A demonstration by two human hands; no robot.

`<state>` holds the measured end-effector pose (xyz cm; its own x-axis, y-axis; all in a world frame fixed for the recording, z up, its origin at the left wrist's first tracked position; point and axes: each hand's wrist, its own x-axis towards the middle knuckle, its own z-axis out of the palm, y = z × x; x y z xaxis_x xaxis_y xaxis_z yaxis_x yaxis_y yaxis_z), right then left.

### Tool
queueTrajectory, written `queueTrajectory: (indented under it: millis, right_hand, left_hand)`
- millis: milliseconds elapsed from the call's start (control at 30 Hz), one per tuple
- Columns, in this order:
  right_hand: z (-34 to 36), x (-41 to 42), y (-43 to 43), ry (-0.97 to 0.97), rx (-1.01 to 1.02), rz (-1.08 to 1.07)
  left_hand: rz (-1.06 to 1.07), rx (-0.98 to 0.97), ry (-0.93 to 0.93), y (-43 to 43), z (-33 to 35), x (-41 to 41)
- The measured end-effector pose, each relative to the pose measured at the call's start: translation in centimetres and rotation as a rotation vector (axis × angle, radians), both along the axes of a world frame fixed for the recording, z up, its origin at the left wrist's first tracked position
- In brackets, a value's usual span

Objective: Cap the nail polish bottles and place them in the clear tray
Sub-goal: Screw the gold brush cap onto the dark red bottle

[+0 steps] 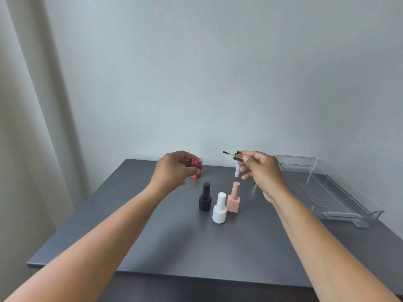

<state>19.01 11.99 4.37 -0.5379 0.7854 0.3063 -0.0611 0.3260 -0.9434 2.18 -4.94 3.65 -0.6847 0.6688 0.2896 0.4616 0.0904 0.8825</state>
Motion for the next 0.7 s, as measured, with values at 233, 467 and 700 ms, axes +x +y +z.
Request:
queueTrajectory:
  millis: [233, 467, 700]
  right_hand:
    - [0.6, 0.1, -1.3, 0.005, 0.014, 0.071]
    - [0.9, 0.3, -2.2, 0.046, 0.018, 0.107]
    - [0.8, 0.4, -2.5, 0.013, 0.037, 0.094]
  left_hand:
    - [-0.029, 0.015, 0.035, 0.3, 0.9, 1.2]
    - [-0.012, 0.003, 0.02, 0.5, 1.1, 1.5]
    - [-0.009, 0.017, 0.005, 0.4, 0.9, 1.7]
